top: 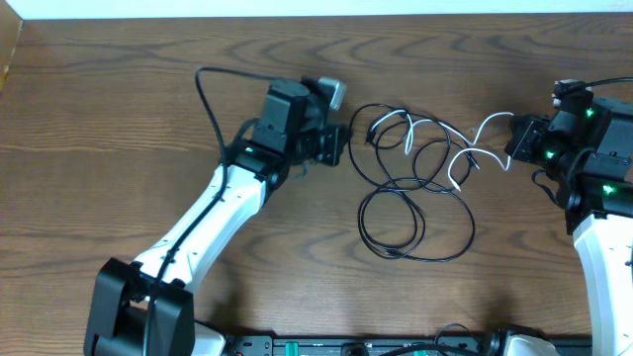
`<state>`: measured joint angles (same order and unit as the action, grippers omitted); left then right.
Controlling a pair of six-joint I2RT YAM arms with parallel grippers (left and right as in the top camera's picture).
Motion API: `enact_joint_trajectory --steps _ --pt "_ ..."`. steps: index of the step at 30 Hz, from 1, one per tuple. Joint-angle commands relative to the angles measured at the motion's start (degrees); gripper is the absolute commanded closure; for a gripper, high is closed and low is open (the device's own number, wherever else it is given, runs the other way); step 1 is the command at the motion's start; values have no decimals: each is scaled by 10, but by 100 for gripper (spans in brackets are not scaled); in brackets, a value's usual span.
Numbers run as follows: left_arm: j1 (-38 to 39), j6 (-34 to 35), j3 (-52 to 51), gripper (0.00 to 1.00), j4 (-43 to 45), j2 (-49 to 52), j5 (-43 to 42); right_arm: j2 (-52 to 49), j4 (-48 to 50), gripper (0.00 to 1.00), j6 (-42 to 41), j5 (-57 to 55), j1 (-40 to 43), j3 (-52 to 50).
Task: Untangle cables
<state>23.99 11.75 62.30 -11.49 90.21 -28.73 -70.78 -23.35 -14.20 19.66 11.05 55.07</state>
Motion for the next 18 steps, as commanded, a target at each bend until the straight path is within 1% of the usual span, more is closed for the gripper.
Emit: enact_joint_trajectory --steps 1,2,4,5,6,7,9,11,17,18 --pt "-10 4 -2 93 -54 -1 10 3 -14 99 -10 -90 -2 7" --pt "-11 4 -2 93 -57 0 24 3 -20 99 -21 -123 -2 7" --pt "-10 4 -2 92 -45 1 26 3 -27 99 -27 -136 -2 7" --pt "-7 4 -2 83 -31 1 26 3 -28 99 -26 -124 -2 6" --pt "-4 3 -2 69 -16 2 29 3 -28 99 -24 -108 -2 7" --pt "-1 3 -2 59 3 5 35 3 -28 99 -22 -87 -2 7" --pt "6 4 -2 32 45 15 49 3 -27 99 -20 -55 -2 7" --pt "12 4 -2 26 87 31 54 3 -26 99 -20 -35 -2 7" --pt "29 9 -2 25 205 114 53 3 -28 99 -20 -6 -3 7" --pt "30 14 -1 24 216 127 51 3 -29 99 -20 -6 -3 6"
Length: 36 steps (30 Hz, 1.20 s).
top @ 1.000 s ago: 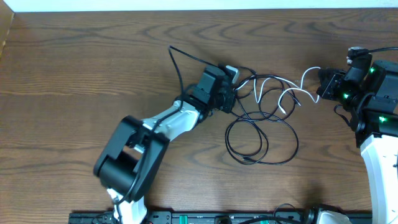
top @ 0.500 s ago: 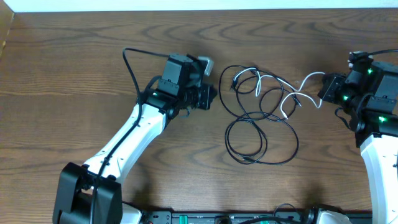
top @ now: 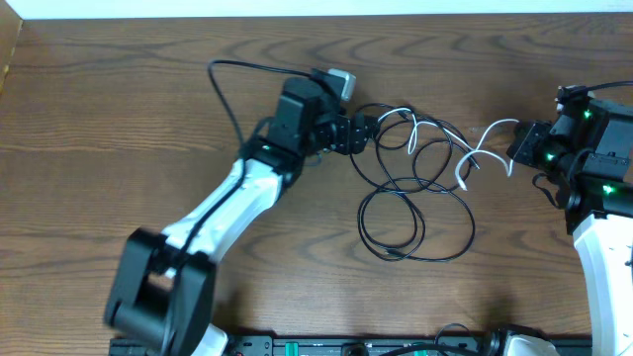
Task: Untangle cables
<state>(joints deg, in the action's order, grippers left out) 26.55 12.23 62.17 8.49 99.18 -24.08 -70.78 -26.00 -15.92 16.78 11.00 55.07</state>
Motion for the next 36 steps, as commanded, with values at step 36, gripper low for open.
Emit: enact_joint_trajectory --steps 36 --pt "46 -51 281 43 -224 261 66 3 -5 99 16 22 -2 7"
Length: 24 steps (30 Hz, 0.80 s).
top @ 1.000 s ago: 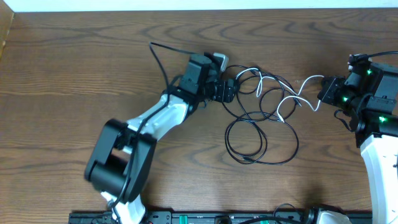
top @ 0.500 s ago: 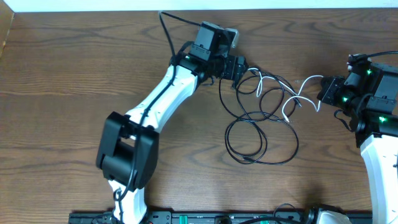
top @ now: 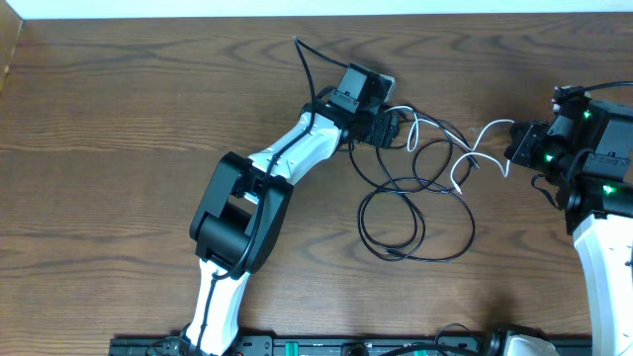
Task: Untangle cables
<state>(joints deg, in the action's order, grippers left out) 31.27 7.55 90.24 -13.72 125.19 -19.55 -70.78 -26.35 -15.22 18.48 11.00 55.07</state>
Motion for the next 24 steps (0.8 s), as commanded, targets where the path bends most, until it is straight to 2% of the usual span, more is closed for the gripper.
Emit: enact_joint_trajectory --steps 1,6,11,19,20,22,24 --pt "-2 -4 0 48 -6 1 21 3 -1 99 9 5 -2 7" --pt "0 -5 -1 50 -27 1 21 3 -1 99 9 5 -2 7" --pt "1 -5 -12 44 -7 2 24 3 -3 99 9 6 -2 7" --pt "2 -4 -12 44 -3 22 46 3 -3 99 9 14 -2 6" --pt "2 -4 -12 47 -2 22 43 3 -3 99 9 14 -2 7" --pt "2 -4 -12 62 5 21 23 3 -3 99 9 14 -2 7" --pt "2 -4 -12 86 8 17 -2 3 -3 99 9 14 -2 7"
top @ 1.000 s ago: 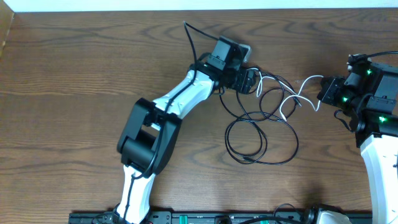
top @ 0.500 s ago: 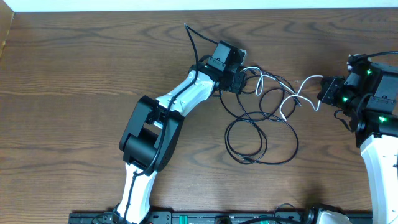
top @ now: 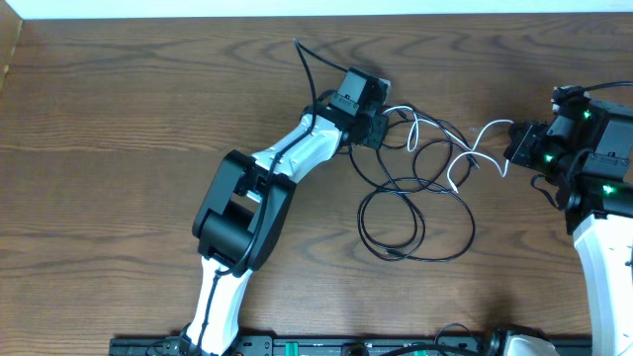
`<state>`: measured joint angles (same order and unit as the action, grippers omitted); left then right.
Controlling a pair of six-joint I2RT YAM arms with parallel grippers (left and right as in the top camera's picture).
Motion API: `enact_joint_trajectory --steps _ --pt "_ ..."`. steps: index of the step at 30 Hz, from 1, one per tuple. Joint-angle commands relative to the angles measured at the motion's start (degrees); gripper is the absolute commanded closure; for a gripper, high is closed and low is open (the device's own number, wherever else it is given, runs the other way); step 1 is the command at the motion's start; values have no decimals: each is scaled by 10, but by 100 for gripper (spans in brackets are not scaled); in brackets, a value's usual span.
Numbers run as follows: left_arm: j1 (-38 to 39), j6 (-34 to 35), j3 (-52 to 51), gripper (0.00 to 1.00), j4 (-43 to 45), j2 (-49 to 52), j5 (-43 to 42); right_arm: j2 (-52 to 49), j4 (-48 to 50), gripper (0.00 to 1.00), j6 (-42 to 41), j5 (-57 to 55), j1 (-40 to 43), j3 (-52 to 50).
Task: Untangle cables
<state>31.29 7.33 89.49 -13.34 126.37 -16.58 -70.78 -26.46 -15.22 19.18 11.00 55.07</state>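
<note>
A white cable (top: 461, 164) and a black cable (top: 415, 203) lie tangled mid-table in several overlapping loops. My left gripper (top: 379, 129) is at the tangle's upper left edge, over the strands where white and black cross. Its fingers are too small and dark to show whether they grip anything. My right gripper (top: 512, 144) sits at the right end of the tangle. The white cable runs straight into its fingers, and it appears shut on that cable.
The left arm (top: 287, 163) stretches diagonally from the front edge to the tangle. Its own black lead (top: 305, 61) arcs up behind the wrist. The right arm's base (top: 603, 237) stands at the right edge. The wooden table (top: 119, 119) spreads to the left.
My left gripper has shifted slightly to the left at the tangle's upper left edge. The cables and the right gripper look unchanged.
My left gripper was left of the tangle, clear of the cables. It was then at the tangle's left loop, and later reached over the upper left strands with the arm stretched out. Now it sits slightly back. The right gripper stayed at the white cable's right end.
</note>
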Motion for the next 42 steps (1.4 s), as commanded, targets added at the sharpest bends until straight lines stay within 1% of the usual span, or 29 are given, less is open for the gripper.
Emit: enact_joint_trajectory --steps 1,2,4,9,12,14,17,21,22,25,29,31,34,36,38,39,42 --pt "1 -2 -4 92 4 2 -40 3 -2 99 9 6 -2 7" --pt "1 -2 -4 93 -2 -2 -46 3 -2 99 9 2 -2 7" --pt "-2 -2 -4 92 -40 -25 -48 3 -13 99 9 -49 -2 7" --pt "-31 -2 -4 92 -152 -95 -48 3 -37 99 6 -242 -1 6" --pt "-62 -2 -4 92 -239 -146 -48 3 -46 99 -30 -374 11 6" --pt "-87 -2 -4 93 -290 -179 -48 3 -46 99 -50 -399 26 7" --pt "-131 -3 -4 93 -338 -223 -41 3 -30 99 -59 -403 60 6" --pt "-194 -2 -4 92 -361 -264 3 3 -2 99 -61 -406 111 6" --pt "-211 -2 -4 93 -362 -271 10 3 0 99 -72 -414 125 6" --pt "-252 8 -4 93 -361 -281 10 3 0 99 -106 -416 169 7" --pt "-284 23 -4 93 -361 -283 -23 3 1 99 -136 -397 216 7" --pt "-285 63 -4 93 -361 -283 -36 3 4 99 -150 -369 225 7" --pt "-268 58 -4 93 -355 -283 -119 3 33 99 -150 -274 223 7" --pt "-251 43 -4 93 -355 -283 -143 3 71 99 -146 -225 216 7" --pt "-234 22 -4 93 -367 -283 -128 3 127 99 -127 -211 208 7" --pt "-228 16 -4 93 -376 -283 -106 3 158 99 -106 -212 204 7" --pt "-212 12 -4 93 -415 -283 10 3 236 99 -56 -233 200 7"
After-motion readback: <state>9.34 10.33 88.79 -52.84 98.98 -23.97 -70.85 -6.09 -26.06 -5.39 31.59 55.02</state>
